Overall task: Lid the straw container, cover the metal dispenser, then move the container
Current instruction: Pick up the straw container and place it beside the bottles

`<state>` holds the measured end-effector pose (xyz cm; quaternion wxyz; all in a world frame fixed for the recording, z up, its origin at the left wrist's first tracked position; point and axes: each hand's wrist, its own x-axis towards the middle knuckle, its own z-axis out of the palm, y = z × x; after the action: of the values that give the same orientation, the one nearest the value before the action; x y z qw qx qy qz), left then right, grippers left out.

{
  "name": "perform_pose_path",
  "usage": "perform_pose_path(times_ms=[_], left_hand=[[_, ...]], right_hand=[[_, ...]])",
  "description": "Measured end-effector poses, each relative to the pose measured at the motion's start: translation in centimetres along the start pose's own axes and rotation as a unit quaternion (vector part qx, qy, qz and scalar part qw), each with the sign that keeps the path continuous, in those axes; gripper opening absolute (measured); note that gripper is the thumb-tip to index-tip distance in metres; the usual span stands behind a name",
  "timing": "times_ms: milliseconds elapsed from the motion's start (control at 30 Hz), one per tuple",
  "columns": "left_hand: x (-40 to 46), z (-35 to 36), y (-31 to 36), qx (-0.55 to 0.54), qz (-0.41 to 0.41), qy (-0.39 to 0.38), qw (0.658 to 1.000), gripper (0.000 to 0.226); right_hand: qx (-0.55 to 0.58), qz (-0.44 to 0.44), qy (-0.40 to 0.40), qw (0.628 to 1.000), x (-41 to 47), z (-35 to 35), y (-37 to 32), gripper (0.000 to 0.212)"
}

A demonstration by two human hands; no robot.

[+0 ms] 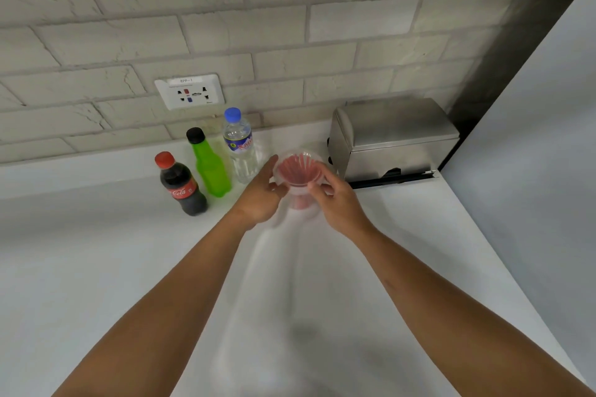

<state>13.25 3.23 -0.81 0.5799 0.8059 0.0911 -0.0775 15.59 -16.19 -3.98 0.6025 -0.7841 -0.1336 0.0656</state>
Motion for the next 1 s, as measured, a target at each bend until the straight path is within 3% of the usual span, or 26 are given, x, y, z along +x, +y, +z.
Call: perform_pose_path(times_ms=[100,500,1000], left_hand=[[1.8,-0.1,0.5,-0.009,-0.013,0.015,1.0,0.077],[5.4,0.1,1.9,-0.03,-0.027,0.025,0.999,0.076],[6.0,-0.1,2.3,-0.023,-0.047,0.018,0.998,0.077]], right_hand=[[0.006,0.003,0.008,1.0,1.7,0.2,0.0,0.056],[0.019,0.037,0.01,0.999,6.7,0.4,-0.1,0.043],[0.063,0.072,-0.018,0.995,7.3,-0.2,-0.7,0.045]])
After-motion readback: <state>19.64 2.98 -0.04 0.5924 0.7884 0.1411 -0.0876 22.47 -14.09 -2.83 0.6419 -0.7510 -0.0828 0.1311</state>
